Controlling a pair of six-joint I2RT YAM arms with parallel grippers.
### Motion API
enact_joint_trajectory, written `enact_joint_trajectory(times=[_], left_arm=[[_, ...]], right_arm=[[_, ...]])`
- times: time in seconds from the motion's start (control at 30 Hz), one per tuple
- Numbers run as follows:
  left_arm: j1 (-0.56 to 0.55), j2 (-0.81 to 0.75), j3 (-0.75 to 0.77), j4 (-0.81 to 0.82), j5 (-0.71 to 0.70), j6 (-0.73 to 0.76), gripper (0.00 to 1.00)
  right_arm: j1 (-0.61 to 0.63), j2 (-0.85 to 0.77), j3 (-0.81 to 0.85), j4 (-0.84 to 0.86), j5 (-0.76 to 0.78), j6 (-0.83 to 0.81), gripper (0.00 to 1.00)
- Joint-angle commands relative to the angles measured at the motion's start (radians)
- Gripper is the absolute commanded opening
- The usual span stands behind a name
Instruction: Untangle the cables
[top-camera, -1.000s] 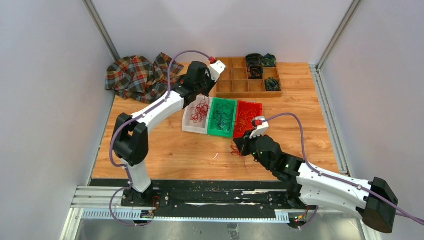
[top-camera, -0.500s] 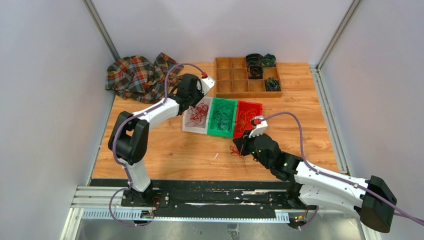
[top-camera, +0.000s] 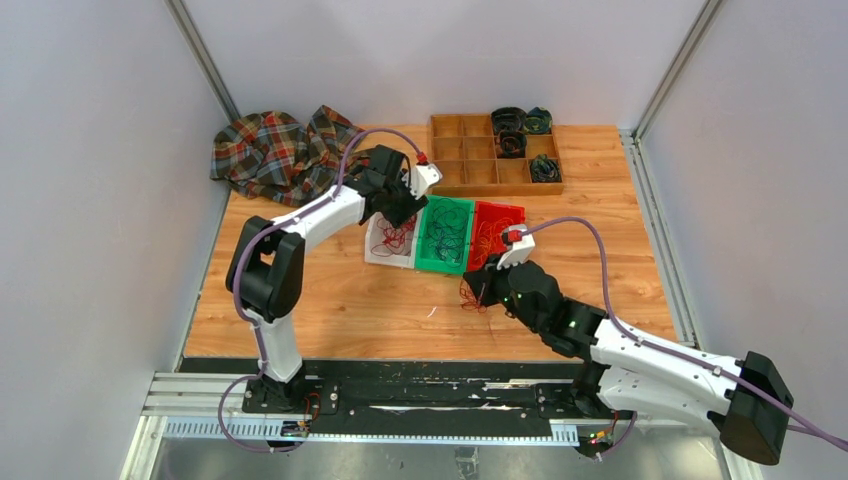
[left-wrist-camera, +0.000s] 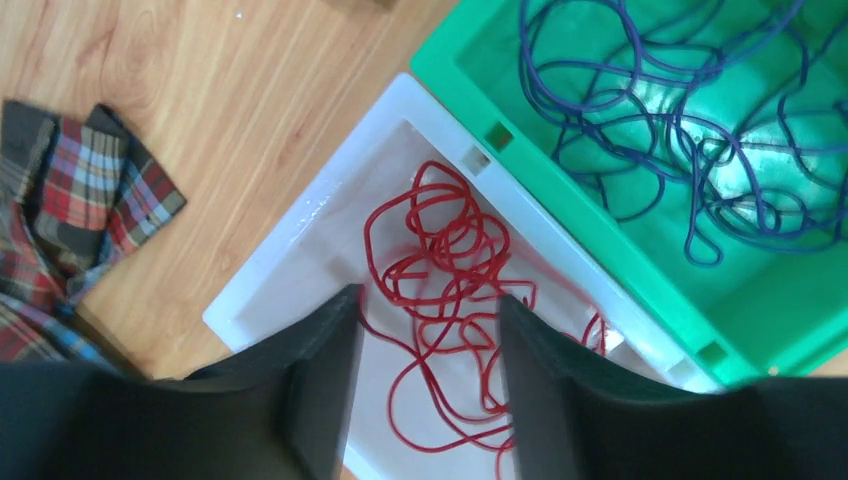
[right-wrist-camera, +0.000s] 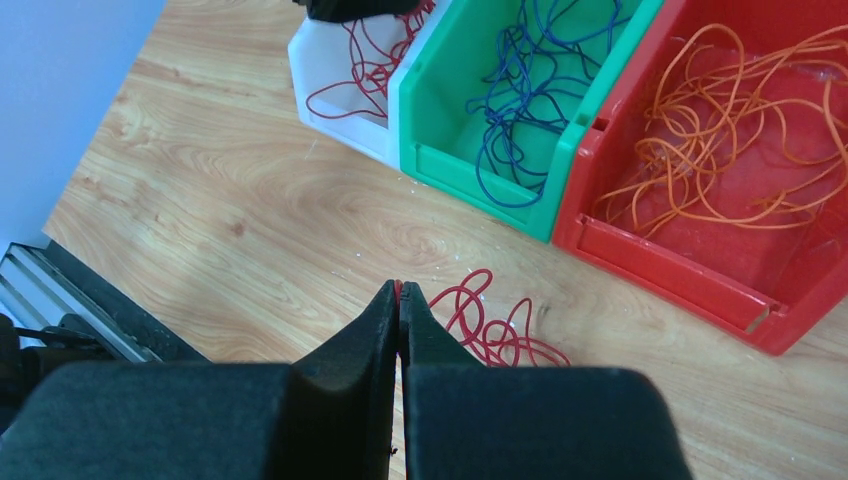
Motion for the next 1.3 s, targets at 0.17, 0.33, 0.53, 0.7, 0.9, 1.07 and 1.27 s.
enact_joint_trajectory(times=[0.17,0.33,0.53,0.7,0.9,1.07,1.27], left_arm=[[0.054,-0.177,0.079,-0.202,0.11,0.021,0.98],[0.074,-0.379,0.06,-0.375,0.257,0.143,0.98],[0.071,-0.613,-0.054,-0.425,0.437,0.201,0.98],[0.013,-0.707,-0.113,-0.393,0.576,0.055,0.98],[-0.042,-0.78,-0.213,-0.198,0.521,-0.117,0.93],[-0.042,-0.804,-0.242,-0.123,0.51,-0.183,0.64],[-0.041,-0.815,-0.251,-0.142,0.51,-0.2,0.05]], right_arm=[[-0.018,-0.005,0.145,-0.073,-0.038,-0.025,0.01],[-0.022,0.005,0.214,-0.073,-0.11,-0.045,0.01],[-0.023,0.053,0.307,-0.006,-0.21,-0.038,0.01],[-0.023,0.159,0.408,0.078,-0.299,0.012,0.01],[-0.023,0.283,0.505,0.186,-0.441,0.071,0.01],[-0.023,0.297,0.512,0.23,-0.502,0.082,0.01],[-0.023,0.28,0.485,0.226,-0.504,0.057,0.01]])
